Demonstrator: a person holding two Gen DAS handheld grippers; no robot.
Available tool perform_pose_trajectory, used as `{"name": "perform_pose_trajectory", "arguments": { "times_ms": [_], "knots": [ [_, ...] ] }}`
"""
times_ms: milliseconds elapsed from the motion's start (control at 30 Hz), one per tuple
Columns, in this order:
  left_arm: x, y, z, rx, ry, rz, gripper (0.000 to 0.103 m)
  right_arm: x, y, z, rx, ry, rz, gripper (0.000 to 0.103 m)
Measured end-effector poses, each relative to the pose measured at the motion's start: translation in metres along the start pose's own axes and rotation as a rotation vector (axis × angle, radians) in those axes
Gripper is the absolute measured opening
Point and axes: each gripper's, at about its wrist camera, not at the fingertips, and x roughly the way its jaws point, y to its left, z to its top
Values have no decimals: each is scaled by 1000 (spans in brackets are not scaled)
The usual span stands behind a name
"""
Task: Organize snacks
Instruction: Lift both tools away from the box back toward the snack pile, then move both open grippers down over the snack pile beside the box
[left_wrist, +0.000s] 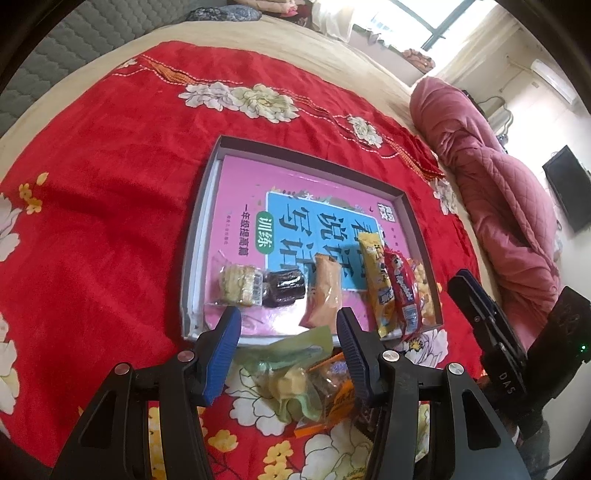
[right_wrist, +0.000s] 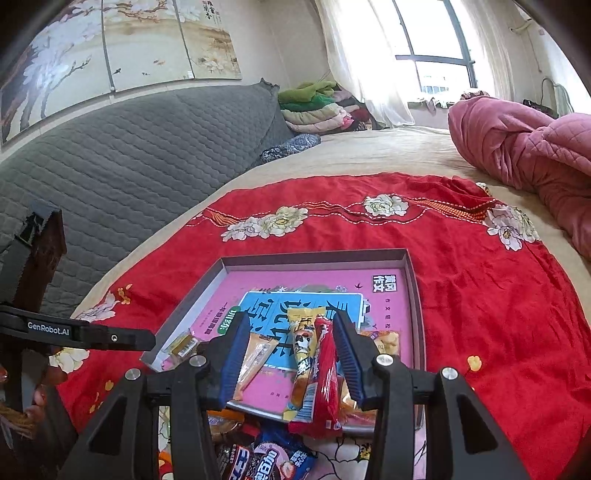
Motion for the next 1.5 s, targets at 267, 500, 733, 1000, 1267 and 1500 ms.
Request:
{"name": "perform_pose_trajectory", "arguments": {
  "times_ms": [267,500,733,1000,1267,1500],
  "knots": [
    [-7,4,-7,0,0,6,56,-10,3,-4,-10,-3,-12,46],
    [-9,6,-13,4,13,7,56,-16,6,-9,-8,3,-20,47],
    [-5,10,-25,14,44,9,56,-22,14,-16,-15,14,-16,47],
    [8,20,-44,6,104,2,56,-28,23,-29,-20,51,-7,47],
    [20,21,-56,-7,143,-29,56,-33,26,-40,-3,94,-6,47],
    [26,24,-61,-14,157,-37,56,-29,32,-48,-12,141,2,47]
  ]
}}
